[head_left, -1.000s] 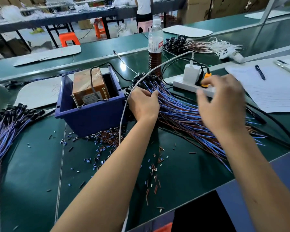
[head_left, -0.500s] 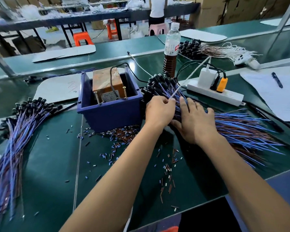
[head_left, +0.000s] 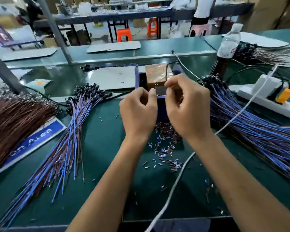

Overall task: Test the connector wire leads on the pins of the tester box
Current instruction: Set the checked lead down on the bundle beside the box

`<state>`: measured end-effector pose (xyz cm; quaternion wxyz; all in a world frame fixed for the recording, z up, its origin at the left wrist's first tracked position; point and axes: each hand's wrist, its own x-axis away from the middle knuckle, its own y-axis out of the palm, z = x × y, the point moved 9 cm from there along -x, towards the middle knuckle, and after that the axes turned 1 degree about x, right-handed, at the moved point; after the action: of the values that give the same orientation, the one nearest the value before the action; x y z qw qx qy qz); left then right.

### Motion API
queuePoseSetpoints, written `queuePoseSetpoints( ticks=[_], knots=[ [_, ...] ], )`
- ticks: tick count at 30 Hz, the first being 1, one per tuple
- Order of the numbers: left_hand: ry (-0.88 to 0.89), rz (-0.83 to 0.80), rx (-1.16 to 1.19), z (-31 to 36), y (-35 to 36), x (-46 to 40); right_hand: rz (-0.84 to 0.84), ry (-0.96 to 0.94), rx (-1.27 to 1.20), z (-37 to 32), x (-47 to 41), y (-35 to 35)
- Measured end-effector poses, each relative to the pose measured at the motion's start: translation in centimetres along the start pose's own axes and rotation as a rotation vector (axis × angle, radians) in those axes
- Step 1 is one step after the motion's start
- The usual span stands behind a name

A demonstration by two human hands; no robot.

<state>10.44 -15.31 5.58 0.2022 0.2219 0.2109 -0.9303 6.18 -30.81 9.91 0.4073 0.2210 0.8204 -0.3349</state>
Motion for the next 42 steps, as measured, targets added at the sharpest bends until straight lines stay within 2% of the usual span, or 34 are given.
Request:
queuePoseSetpoints(
  ticks=[4, 6, 9, 11, 15, 21, 23, 25, 28, 36, 42],
  knots=[
    [-0.144, 0.146, -0.345, -6.4, -6.5, -2.3, -0.303, -0.045, -0.121, -4.1, 1.5, 8.6],
    [-0.206, 0.181, -0.528, -9.0, -9.3, -3.2, -0.538, -0.001, -0.122, -4.9, 2.7, 13.6],
    [-0.315, 0.171, -0.715, -12.7, -12.4, -4.6, -1.018, -0.037, 0.011, -6.2, 7.0, 21.2],
    [-0.369, 0.12, -0.794, -14.5, -13.4, -5.4, -1.172, -0.106, 0.163, -6.3, 9.3, 23.8],
    [-0.406, 0.039, -0.803, -16.5, -13.6, -6.8, -1.168, -0.085, 0.183, -5.7, 10.0, 24.9],
    [-0.47, 0.211, -0.493, -16.3, -14.1, -7.1, -1.196, -0.046, 0.126, -5.6, 10.0, 24.4],
    [-0.474, 0.213, -0.586, -16.4, -14.2, -7.4, -1.209, -0.031, 0.106, -5.4, 9.9, 24.1],
    [-0.536, 0.139, -0.716, -17.3, -14.1, -7.7, -1.226, -0.016, 0.075, -5.4, 9.9, 23.9],
    [-0.571, 0.082, -0.708, -18.4, -13.9, -7.9, -1.235, -0.005, 0.052, -5.3, 9.9, 23.8],
    [-0.378, 0.288, -0.67, -15.5, -14.7, -7.2, -1.225, 0.027, 0.023, -5.2, 10.0, 24.1],
    [-0.457, 0.335, -0.58, -14.8, -16.0, -6.8, -1.236, 0.041, -0.016, -5.1, 9.9, 23.9]
  ],
)
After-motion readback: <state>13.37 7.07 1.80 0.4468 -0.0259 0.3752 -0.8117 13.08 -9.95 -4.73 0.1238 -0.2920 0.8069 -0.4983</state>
